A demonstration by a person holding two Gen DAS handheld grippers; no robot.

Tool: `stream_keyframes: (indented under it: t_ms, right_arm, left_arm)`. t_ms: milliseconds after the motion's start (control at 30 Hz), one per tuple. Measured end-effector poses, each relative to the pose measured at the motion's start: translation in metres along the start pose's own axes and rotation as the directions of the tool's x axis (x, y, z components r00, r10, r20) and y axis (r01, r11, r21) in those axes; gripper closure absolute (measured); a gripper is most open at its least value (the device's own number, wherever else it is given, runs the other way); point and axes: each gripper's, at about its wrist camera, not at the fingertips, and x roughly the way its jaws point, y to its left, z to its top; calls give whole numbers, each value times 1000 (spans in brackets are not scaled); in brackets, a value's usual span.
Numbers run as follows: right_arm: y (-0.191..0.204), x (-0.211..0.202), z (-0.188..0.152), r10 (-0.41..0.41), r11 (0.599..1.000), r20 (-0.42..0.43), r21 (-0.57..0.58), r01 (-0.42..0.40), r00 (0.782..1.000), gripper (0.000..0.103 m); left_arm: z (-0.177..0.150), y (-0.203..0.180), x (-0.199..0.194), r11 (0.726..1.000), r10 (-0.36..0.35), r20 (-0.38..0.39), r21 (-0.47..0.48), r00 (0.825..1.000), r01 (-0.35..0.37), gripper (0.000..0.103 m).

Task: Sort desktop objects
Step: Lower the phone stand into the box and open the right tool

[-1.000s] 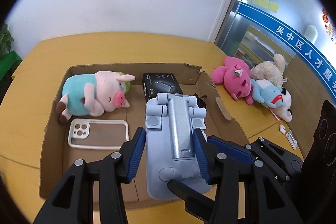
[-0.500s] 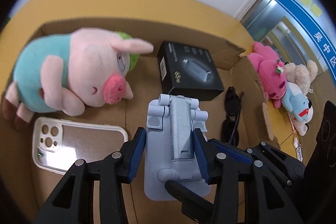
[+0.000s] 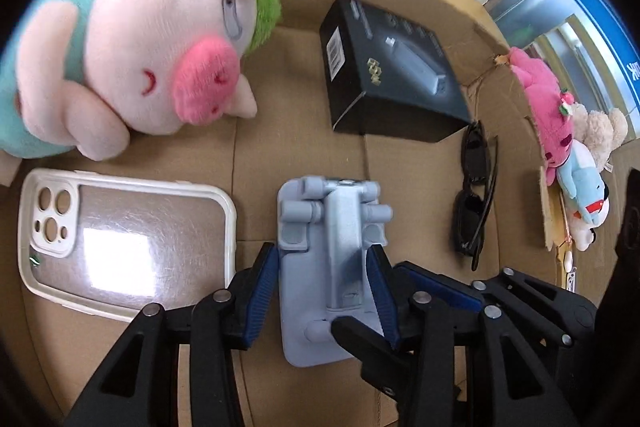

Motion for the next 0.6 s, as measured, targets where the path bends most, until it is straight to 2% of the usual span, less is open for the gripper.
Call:
stream_keyframes:
  t_ms: [67,133,167,200,233,267,300,333,400,433,467,533,600]
  right_arm:
    - [6,-11,-6,-27,999,39,-25,28,999,60]
    - [11,-29,-13,-64,997,96,-42,68,993,45]
    - [14,-43,-20,-83,995,143,-46,91,986,40]
    - [17,-58,-27,-100,993,190,-44,110,977,29]
    - [19,-74,-36,-114,991,241,-36,126,964,19]
    - [21,-91,-42,-122,991,302,-20,134,945,14]
    - [23,-105,-52,-123,991,356,-7,134,926,4]
    - [30,-124,-68,-132,990,437,13,140,890,0]
    - [38,-139,-86,-136,989,538,17,150,832,0]
    - [41,-146,-99,-144,986,579,18,163,803,0]
    - [44,-144,-109,-158,984,604,29,177,781,0]
    - [47,-131,-124,-168,982,622,36,187,765,0]
    - [46,-115,-134,-205,975,627,61,214,751,0]
  left_arm:
    - [-3,-4,-15,1000,18,49,21,999,-19,58]
    - [-12,-13,-45,996,43,137,71,990,-53,58]
    - [-16,-18,-61,993,50,192,100,980,-70,58]
    - [-25,-24,-82,986,58,267,136,962,-97,57]
    - [-37,-31,-104,976,73,347,170,935,-139,54]
    - [-53,-36,-126,961,95,440,192,893,-197,50]
    - [-70,-36,-145,950,108,518,199,848,-242,34]
    - [-87,-38,-160,939,116,592,197,797,-282,20]
    - [-118,-38,-181,924,121,719,171,684,-343,19]
    - [-132,-34,-185,921,123,752,156,648,-356,19]
    - [-137,-29,-186,921,126,765,147,631,-361,19]
    - [-155,-24,-177,918,142,779,127,611,-376,19]
    - [-163,-15,-158,910,205,756,86,621,-405,19]
